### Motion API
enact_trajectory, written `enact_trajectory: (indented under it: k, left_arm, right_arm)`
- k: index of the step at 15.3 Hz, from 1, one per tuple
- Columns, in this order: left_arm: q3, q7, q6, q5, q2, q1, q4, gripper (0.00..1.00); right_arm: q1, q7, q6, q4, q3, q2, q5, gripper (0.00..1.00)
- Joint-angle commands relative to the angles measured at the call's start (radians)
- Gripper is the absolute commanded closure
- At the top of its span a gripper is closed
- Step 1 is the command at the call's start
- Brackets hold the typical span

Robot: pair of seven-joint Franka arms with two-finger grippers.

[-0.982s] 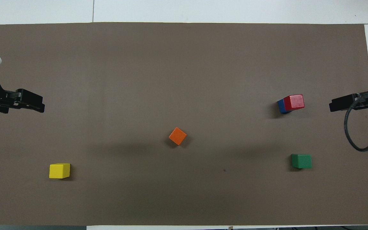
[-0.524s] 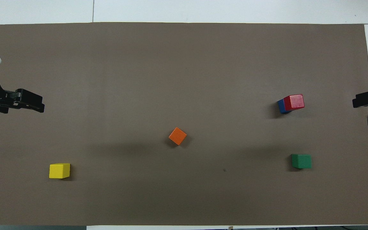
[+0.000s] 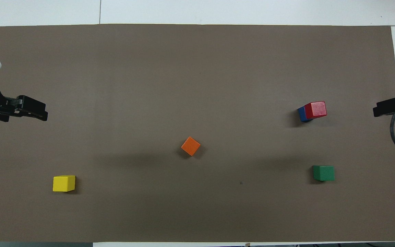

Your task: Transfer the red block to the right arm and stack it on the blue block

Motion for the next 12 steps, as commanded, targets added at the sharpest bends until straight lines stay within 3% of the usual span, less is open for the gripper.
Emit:
enact_trajectory:
  k: [1,12]
  left_arm:
    - [0.005,-0.004,0.004,0.000,-0.021,-0.001,-0.024,0.00]
    - [0.005,-0.004,0.004,0.000,-0.021,-0.001,-0.024,0.00]
  right_arm:
    - [-0.003,0.007,-0.025,0.017,0.001,0.008,0.030,0.00]
    - [0.008,0.012,-0.011,0.000,0.001,0.000,0.048,0.00]
